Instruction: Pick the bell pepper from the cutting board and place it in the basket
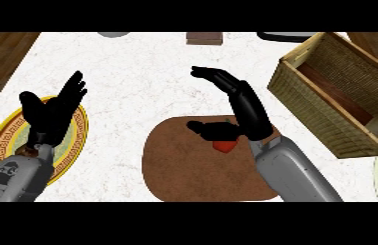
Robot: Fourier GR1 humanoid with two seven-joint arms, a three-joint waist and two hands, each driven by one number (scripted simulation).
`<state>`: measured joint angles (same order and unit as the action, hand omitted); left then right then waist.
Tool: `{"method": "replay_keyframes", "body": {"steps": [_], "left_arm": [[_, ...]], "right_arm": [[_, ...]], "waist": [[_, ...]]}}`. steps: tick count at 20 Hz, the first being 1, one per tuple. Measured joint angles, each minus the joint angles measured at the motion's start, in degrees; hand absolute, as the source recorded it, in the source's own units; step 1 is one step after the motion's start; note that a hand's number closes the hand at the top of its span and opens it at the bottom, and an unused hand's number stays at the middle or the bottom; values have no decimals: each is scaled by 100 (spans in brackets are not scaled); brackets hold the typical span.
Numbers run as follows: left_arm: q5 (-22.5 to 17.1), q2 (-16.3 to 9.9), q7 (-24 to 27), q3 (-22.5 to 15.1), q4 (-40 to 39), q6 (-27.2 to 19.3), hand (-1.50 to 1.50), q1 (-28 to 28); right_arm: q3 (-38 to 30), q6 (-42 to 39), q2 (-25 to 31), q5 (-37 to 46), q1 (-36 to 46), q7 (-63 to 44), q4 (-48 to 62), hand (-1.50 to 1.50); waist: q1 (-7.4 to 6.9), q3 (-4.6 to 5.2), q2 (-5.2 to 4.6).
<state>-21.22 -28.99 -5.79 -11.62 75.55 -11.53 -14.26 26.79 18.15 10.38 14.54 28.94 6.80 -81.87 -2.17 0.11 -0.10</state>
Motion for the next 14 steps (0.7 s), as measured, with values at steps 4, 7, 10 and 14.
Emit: {"method": "replay_keyframes", "body": {"steps": [4, 7, 10, 14], "left_arm": [[-64, -47, -27, 111, -22, 108, 0, 79], [-71, -73, -32, 188, -109, 117, 0, 102], [-51, -53, -109, 186, -95, 69, 0, 66], [-63, -75, -183, 225, -107, 63, 0, 51]], "right_arm": [[314, 369, -611, 755, 776, -1558, 208, -150], [351, -55, -705, 1030, 1338, -2886, 203, -150], [322, -681, -468, 1319, 1926, -4005, 398, -150], [269, -1677, -30, 1658, 2716, -5364, 643, -150]], "waist": [[70, 4, 29], [167, 10, 65], [227, 16, 93], [296, 21, 128]]}}
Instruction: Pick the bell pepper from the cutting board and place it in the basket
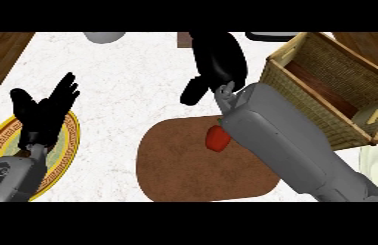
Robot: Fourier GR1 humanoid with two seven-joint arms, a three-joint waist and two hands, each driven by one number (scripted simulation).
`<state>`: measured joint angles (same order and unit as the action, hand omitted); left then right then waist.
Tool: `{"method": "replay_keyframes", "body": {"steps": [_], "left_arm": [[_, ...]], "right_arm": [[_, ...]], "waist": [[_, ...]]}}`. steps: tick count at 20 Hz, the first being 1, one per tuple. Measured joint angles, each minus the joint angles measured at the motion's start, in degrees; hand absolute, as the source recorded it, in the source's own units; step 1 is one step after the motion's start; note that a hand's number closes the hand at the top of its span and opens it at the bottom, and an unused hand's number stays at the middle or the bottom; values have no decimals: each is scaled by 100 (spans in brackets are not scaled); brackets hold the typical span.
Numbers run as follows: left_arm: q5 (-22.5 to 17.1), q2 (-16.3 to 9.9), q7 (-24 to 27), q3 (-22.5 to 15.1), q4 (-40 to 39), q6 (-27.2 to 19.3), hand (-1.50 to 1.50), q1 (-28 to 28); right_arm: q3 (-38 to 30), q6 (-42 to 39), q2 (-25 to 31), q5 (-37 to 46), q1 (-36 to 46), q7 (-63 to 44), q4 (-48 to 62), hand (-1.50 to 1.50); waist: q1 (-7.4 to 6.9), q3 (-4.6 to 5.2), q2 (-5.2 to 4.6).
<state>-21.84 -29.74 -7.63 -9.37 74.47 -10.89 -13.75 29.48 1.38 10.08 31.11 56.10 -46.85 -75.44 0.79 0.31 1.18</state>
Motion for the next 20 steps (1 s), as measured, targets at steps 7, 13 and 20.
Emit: {"method": "replay_keyframes", "body": {"steps": [7, 13, 20], "left_arm": [[1, 0, 9, 80, 30, 45, 0, 47], [53, 50, 53, 91, 158, 39, 0, 231], [131, 92, 6, 147, 335, 3, 0, 349]], "right_arm": [[-634, -1712, 325, -807, 909, -1228, -111, -150], [-1054, -2343, 515, -1855, 825, -1466, -487, -150], [-1419, -2461, 992, -2733, 49, -1751, -1921, -150]], "waist": [[17, -18, -31], [34, -27, -32], [79, -31, -38]]}}
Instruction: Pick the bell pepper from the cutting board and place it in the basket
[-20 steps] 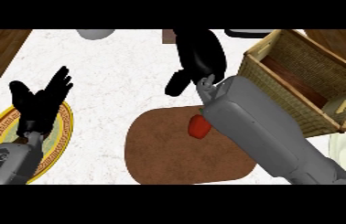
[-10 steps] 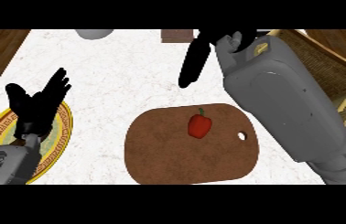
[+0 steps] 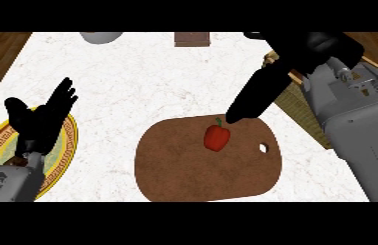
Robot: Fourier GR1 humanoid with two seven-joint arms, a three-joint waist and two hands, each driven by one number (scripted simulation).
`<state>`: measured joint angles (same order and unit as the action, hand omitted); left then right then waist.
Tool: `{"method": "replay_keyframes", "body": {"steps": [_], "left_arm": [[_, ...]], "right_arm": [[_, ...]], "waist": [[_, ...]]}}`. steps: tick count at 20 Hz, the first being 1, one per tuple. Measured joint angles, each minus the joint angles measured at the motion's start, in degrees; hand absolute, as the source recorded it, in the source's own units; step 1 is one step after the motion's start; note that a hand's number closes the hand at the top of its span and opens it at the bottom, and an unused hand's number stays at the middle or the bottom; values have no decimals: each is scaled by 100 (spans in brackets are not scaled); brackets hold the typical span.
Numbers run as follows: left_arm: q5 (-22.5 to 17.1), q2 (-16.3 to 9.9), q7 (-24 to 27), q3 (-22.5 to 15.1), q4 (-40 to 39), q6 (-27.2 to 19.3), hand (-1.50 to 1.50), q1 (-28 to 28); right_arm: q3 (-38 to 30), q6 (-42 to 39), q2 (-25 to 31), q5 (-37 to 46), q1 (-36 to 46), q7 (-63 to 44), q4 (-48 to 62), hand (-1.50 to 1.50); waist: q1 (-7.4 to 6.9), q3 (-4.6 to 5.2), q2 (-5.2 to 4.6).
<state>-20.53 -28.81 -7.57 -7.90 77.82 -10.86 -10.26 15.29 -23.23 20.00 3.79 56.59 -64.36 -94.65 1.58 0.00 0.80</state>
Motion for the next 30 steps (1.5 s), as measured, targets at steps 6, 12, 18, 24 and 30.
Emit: {"method": "replay_keyframes", "body": {"steps": [6, 12, 18, 24, 30], "left_arm": [[15, -23, -58, 166, -92, 137, 0, -143], [154, 82, -48, 190, 0, 222, 0, -69], [276, 235, -73, 256, -83, 275, 0, -135], [368, 276, -220, 399, 3, 381, 0, -193], [496, 353, -177, 615, -105, 582, 0, -213]], "right_arm": [[32, 162, 312, 100, -1209, 25, -1448, -150], [482, 399, 144, 1116, -2410, 456, -1969, -150], [943, 1283, -356, 2404, -3185, 1322, -1397, -150], [1004, 2136, -940, 3002, -3451, 2213, -295, -150], [938, 2061, -1147, 3217, -3620, 2562, 406, -150]], "waist": [[-15, 0, -29], [-107, -1, -60], [-155, -2, -82], [-184, -2, -87], [-169, -1, -85]]}}
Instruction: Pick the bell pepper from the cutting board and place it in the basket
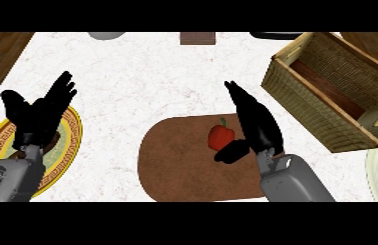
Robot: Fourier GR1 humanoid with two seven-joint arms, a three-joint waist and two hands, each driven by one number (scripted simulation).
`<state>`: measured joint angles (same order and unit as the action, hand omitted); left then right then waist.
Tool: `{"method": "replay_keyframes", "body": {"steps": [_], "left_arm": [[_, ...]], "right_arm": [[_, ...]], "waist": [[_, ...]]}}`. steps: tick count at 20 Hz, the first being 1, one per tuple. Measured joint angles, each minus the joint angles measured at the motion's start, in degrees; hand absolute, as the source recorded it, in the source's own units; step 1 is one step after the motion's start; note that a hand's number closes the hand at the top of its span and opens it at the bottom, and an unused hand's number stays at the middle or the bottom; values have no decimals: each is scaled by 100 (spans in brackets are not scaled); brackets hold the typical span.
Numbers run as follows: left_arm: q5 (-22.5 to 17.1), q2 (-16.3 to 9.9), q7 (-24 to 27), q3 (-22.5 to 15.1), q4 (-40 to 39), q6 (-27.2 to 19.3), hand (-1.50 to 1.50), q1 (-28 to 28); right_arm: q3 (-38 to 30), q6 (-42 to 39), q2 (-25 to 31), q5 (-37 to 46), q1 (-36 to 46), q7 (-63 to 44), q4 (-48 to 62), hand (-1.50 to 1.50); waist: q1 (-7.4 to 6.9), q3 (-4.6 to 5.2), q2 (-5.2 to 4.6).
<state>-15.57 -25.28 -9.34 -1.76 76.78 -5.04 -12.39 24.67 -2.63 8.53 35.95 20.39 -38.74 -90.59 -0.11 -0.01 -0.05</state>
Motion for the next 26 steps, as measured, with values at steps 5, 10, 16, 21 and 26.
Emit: {"method": "replay_keyframes", "body": {"steps": [5, 10, 16, 21, 26], "left_arm": [[207, 188, -115, 112, 87, 53, 0, -15], [381, 314, -131, 287, 111, 185, 0, 30], [573, 479, -203, 404, 366, 316, 0, 253], [746, 612, -134, 525, 182, 384, 0, 135], [789, 592, -160, 720, 88, 561, 0, 31]], "right_arm": [[-126, -302, -122, 192, -79, 96, 204, -150], [-373, -538, -152, 289, -168, 393, 307, -150], [-525, -671, -330, 325, -398, 678, 172, -150], [-490, -756, -458, 410, -592, 909, 58, -150], [-444, -698, -563, 711, -616, 1001, 261, -150]], "waist": [[4, 0, 4], [7, 0, 5], [6, 0, 7], [13, 0, 6], [10, 0, 5]]}}
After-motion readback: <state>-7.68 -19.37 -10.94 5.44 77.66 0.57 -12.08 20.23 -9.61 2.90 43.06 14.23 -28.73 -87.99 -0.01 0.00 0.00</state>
